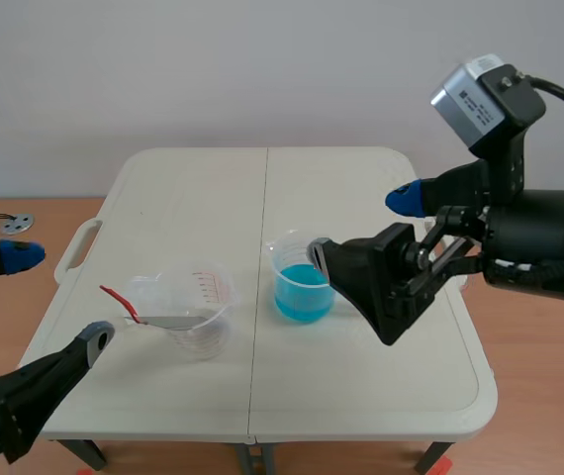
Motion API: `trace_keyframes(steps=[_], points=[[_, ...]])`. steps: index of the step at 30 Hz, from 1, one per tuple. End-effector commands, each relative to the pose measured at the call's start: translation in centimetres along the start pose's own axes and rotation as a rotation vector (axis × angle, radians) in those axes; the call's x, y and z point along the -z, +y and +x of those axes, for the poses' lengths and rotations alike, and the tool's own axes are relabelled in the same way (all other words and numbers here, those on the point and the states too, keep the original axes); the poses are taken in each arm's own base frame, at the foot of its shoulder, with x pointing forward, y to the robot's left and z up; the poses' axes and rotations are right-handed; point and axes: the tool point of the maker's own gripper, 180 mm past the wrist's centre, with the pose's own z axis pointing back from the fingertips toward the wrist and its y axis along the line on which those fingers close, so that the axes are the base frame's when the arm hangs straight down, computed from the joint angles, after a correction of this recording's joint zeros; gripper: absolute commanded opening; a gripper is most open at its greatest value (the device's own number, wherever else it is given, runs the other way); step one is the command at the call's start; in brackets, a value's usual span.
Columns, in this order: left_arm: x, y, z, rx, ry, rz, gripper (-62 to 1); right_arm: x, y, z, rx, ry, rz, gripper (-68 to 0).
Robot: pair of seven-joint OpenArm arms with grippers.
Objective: Hold the metal plate by the orange handle, dip it into the blue solution, take it out and point at it, then put the plate back in the beaker on the left.
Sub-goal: 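Return to the home posture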
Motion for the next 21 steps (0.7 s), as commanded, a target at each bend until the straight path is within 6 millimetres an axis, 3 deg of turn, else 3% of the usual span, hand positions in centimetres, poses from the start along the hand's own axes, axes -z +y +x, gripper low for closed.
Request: trace_keyframes(steps=[1, 12, 21], points=[[0.6, -0.2, 1.5, 0.002, -0.057, -0.005, 1.4, -0.7, 0.1, 1.1, -0.03, -0.036, 0.005, -1.2], [3.7, -1.2, 7.5, 0.009, -0.194, 0.031, 1.4, -3.2, 0.3, -1.2, -0.03, 0.027, -0.013, -1.2], [4.3, -3.5, 7.8, -0.004, -0.188, -0.017, 1.4, -3.6, 0.4, -1.2, -0.027, 0.024, -0.02, -1.2]])
